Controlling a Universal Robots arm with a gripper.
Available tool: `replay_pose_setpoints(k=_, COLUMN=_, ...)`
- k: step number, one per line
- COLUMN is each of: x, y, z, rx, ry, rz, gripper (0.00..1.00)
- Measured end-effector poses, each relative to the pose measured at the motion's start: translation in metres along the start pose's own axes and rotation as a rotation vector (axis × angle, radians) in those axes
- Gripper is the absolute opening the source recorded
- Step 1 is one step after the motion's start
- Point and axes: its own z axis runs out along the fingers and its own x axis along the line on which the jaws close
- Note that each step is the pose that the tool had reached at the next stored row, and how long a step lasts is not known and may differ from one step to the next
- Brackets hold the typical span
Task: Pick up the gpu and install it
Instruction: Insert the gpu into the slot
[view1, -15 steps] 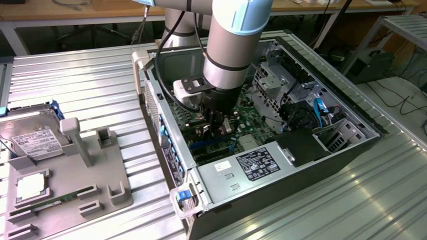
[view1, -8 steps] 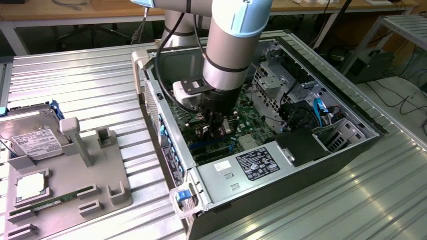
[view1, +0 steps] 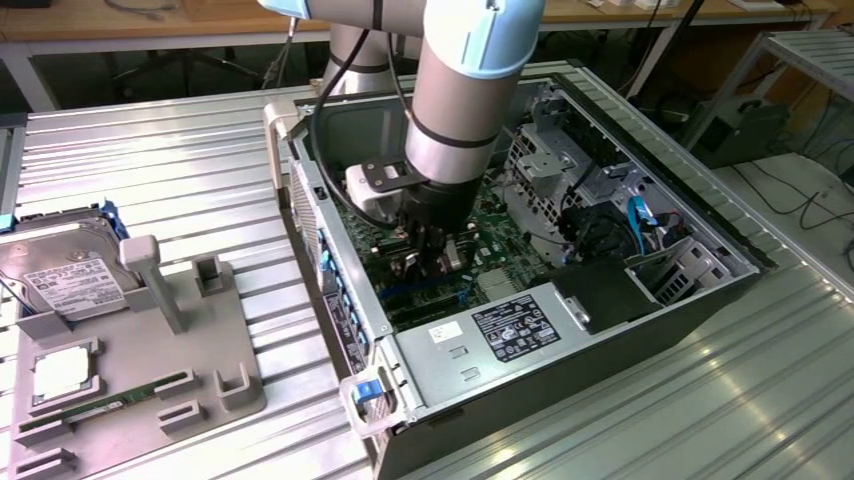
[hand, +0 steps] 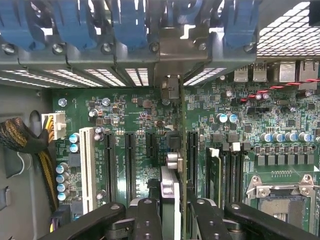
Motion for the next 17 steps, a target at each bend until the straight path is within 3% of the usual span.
replay_pose_setpoints(k=17, x=-0.0001, y=0.0015, z=0.0022, rx=-0.0026, ry=-0.0004, rz=0.000, gripper=0.28)
